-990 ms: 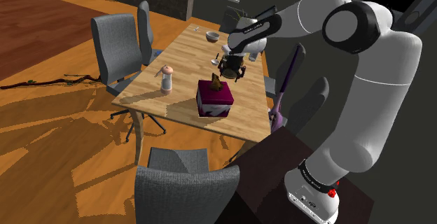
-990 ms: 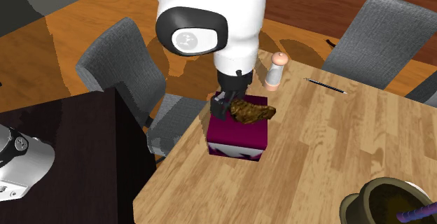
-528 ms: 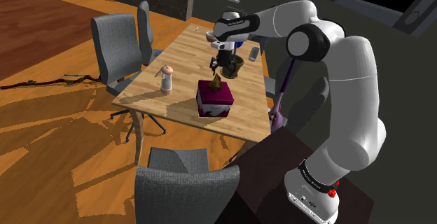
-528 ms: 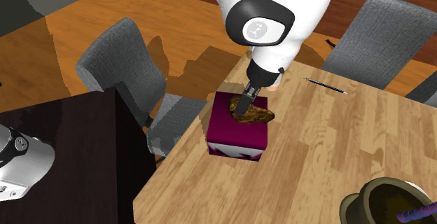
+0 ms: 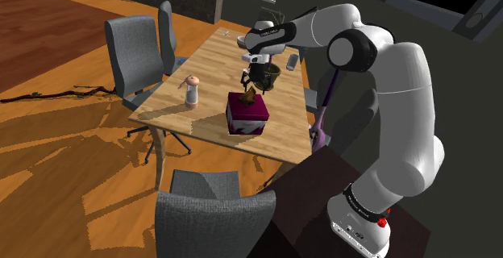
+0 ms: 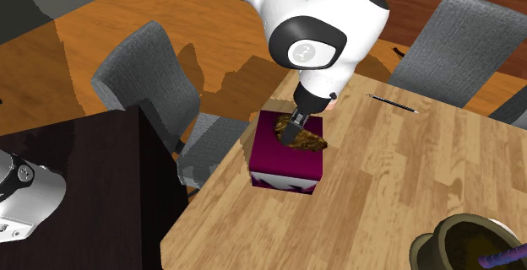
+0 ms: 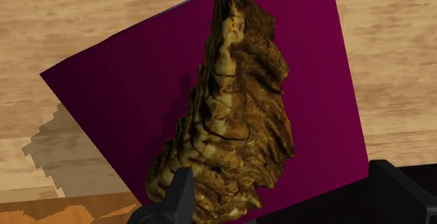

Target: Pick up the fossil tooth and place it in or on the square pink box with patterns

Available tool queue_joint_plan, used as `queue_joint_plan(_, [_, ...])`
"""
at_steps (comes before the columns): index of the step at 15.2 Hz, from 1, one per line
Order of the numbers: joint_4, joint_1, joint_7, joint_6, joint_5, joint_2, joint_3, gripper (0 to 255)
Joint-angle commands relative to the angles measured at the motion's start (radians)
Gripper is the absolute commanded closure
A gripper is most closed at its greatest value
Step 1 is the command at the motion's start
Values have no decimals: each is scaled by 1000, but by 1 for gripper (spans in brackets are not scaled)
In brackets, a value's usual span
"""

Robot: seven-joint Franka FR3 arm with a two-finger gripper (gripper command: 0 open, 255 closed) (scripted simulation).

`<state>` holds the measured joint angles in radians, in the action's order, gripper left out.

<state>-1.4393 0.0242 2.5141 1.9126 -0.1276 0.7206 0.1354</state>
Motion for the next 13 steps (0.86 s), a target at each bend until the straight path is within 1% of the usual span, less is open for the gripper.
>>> queue_joint_plan(1, [0,0,0,1,0,1,0,0])
queue_joint_plan(4, [0,0,0,1,0,1,0,0])
queue_joint_plan(5, [0,0,0,1,0,1,0,255])
queue_joint_plan(13, [3,1,1,-2,0,1,0,255])
